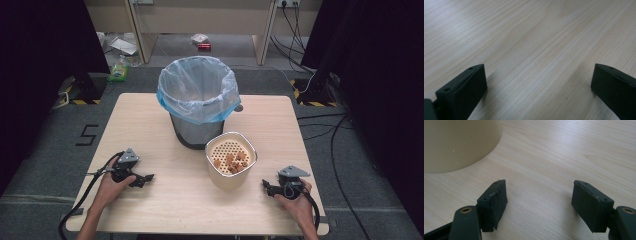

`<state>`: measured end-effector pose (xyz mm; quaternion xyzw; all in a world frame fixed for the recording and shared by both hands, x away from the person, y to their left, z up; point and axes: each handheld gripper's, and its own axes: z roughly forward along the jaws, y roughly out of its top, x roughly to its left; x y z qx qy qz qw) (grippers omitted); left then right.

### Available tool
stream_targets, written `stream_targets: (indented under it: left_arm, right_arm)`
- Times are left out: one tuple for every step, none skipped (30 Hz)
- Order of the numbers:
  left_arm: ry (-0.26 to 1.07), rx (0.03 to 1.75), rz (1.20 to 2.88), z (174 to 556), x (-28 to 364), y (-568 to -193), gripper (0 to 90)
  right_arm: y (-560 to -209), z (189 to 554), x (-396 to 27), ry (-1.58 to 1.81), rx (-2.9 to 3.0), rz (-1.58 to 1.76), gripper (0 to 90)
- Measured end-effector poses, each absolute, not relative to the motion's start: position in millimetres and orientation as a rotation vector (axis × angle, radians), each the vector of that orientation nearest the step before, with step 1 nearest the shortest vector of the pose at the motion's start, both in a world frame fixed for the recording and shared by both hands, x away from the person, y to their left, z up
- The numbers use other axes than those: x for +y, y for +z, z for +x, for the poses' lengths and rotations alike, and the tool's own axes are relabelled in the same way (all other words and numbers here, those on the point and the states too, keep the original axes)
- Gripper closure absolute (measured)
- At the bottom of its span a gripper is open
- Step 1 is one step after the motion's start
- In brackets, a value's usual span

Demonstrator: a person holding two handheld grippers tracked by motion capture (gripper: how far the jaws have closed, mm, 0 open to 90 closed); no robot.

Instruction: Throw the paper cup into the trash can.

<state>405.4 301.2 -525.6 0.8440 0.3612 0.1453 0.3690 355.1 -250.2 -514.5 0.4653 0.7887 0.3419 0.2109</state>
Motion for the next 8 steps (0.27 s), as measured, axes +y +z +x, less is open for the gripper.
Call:
stream_targets:
  left_arm:
    - [0.373,0.927,2.167,405.4,301.3,-525.6,0.0]
    - [0.373,0.927,2.166,405.4,301.2,-525.6,0.0]
    - [0.373,0.927,2.166,405.4,301.2,-525.6,0.0]
    - [0.373,0.927,2.166,405.4,301.2,-525.6,0.0]
    - [0.373,0.927,2.166,405.4,301.2,-525.6,0.0]
    - [0.373,0.927,2.166,405.4,301.2,-525.6,0.0]
    - [0.373,0.927,2.166,405.4,301.2,-525.6,0.0]
    - [0.373,0.927,2.166,405.4,301.2,-525.6,0.0]
  right_arm:
    - [-514.7,355.2,-250.2,0.949,2.19,1.29,28.0]
    - [-514.7,355.1,-250.0,0.947,2.188,1.295,27.2]
    - [-514.6,355.6,-250.4,0.945,2.19,1.301,25.9]
    - [-514.7,355.9,-250.6,0.949,2.191,1.307,25.2]
    - [-514.7,356.0,-250.5,0.949,2.192,1.309,24.9]
    - [-514.8,356.0,-250.4,0.949,2.193,1.308,24.6]
    - [-514.8,356.0,-250.4,0.948,2.194,1.308,24.4]
    - [-514.8,356.1,-250.4,0.948,2.194,1.307,24.2]
